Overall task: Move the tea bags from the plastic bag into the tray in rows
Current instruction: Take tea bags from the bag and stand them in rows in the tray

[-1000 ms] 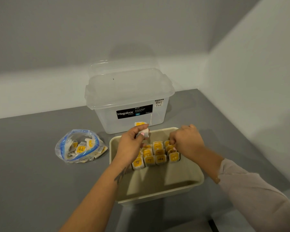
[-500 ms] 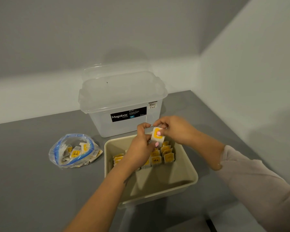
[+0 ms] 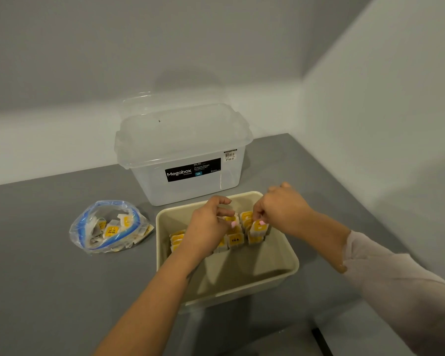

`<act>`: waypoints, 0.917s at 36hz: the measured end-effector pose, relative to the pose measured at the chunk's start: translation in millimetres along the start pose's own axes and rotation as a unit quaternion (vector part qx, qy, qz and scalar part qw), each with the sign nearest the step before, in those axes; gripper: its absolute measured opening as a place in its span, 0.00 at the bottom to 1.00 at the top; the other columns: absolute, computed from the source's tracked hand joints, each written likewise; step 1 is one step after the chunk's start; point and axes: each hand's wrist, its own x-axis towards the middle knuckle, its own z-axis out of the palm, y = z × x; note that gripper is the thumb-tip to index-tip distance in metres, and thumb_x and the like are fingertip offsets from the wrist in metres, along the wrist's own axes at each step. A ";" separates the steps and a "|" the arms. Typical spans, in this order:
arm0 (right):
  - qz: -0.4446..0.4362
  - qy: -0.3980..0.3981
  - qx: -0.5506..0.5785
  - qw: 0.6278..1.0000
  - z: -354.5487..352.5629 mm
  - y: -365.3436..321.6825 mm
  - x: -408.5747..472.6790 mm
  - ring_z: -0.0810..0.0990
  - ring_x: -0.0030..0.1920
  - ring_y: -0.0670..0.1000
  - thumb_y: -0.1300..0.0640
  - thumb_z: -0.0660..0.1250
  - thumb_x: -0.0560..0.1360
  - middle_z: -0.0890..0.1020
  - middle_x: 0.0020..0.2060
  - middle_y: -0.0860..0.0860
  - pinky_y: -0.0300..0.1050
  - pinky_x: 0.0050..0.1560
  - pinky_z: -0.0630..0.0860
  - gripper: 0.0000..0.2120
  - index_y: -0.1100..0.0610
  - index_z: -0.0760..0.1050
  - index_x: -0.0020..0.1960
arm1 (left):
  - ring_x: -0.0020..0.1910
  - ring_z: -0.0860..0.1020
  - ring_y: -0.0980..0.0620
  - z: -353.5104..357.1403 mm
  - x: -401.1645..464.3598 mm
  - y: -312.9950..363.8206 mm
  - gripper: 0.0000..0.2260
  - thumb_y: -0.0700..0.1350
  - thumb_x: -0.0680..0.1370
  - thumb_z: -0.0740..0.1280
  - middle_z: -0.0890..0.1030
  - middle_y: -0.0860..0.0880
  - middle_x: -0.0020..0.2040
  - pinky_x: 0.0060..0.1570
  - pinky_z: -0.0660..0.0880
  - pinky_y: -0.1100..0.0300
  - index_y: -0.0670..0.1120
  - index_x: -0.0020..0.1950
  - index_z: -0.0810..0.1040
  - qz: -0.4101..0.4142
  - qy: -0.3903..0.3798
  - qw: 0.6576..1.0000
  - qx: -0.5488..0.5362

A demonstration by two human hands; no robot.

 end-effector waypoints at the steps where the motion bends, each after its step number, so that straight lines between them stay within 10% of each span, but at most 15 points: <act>1: -0.003 -0.004 -0.008 1.000 4.1 -1.4 0.0 0.74 0.52 0.50 0.54 0.64 0.77 0.79 0.48 0.48 0.43 0.53 0.64 0.08 0.45 0.79 0.53 | 0.37 0.78 0.63 -1.0 -0.1 -0.1 0.18 0.38 0.73 0.71 0.81 0.56 0.48 0.36 0.71 0.74 0.51 0.60 0.72 0.003 0.005 1.000 0.004; 33: 0.000 -0.022 -0.108 0.994 41.1 -18.9 7.2 0.70 0.44 0.50 0.52 0.66 0.77 0.80 0.47 0.51 0.42 0.46 0.66 0.07 0.50 0.80 0.53 | 0.41 0.76 0.64 -11.6 -1.8 -7.4 0.16 0.38 0.74 0.69 0.81 0.55 0.50 0.38 0.71 0.78 0.50 0.60 0.73 0.031 0.031 0.999 0.024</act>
